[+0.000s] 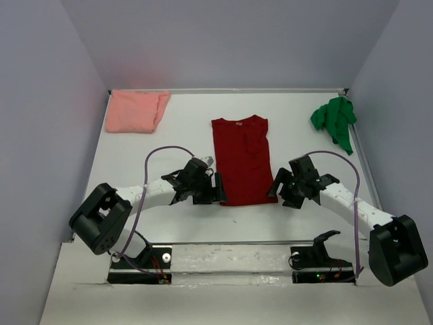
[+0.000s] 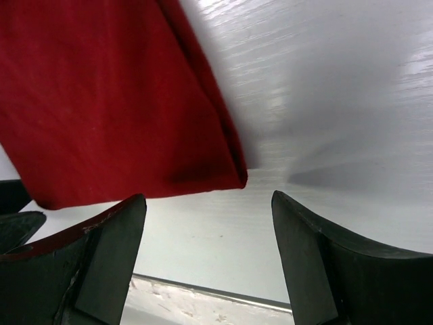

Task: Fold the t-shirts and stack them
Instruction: Fold the tshirt

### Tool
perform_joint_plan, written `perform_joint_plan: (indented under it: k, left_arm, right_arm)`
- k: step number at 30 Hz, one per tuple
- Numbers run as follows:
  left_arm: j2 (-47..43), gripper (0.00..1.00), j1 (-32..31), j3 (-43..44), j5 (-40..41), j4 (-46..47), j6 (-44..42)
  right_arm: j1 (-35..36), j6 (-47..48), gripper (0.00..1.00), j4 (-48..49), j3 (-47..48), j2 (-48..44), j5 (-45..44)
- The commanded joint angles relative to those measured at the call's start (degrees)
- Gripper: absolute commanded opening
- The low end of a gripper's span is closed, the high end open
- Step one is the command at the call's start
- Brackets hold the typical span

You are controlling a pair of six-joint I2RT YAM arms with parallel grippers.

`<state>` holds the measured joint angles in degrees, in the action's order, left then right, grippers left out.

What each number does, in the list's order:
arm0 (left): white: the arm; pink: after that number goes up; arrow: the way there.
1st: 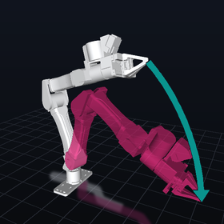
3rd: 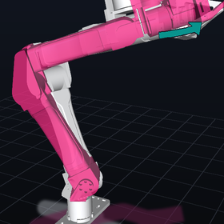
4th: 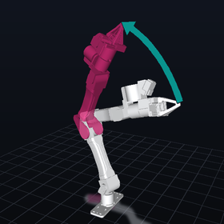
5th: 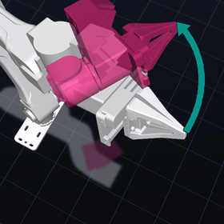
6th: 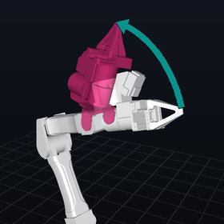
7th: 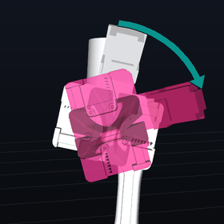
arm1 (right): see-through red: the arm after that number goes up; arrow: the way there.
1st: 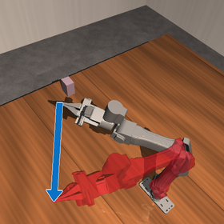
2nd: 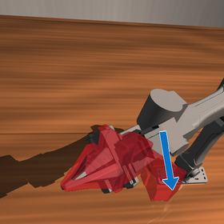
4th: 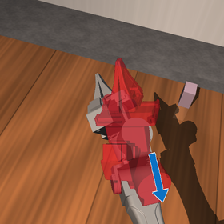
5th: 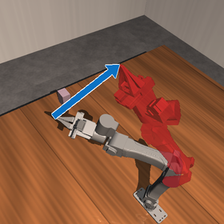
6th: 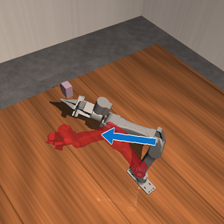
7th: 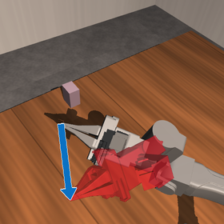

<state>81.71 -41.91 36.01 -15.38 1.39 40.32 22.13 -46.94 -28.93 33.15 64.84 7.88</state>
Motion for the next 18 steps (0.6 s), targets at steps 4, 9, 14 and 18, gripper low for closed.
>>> perform_joint_plan:
  k: [4, 9, 14, 18]
  left_arm:
    - [1.4, 0.84, 0.2, 2.0, -0.7, 1.2, -1.3]
    - [1.3, 0.85, 0.2, 2.0, -1.0, 1.3, -1.4]
    - [1.3, 0.84, 0.2, 2.0, -0.6, 1.7, -1.0]
    - [2.0, 0.84, 0.2, 2.0, -0.6, 1.8, -1.2]
  right_arm:
    - [-0.3, -1.4, 0.8, 0.4, -0.6, 1.0, -5.2]
    - [-0.3, -1.9, 0.79, 5.2, -3.3, 2.5, -4.3]
    - [-0.3, -2.9, 0.78, 11.0, -6.1, 5.6, -2.6]
    - [-0.3, -2.8, 0.76, 13.4, -5.8, 8.5, -1.6]
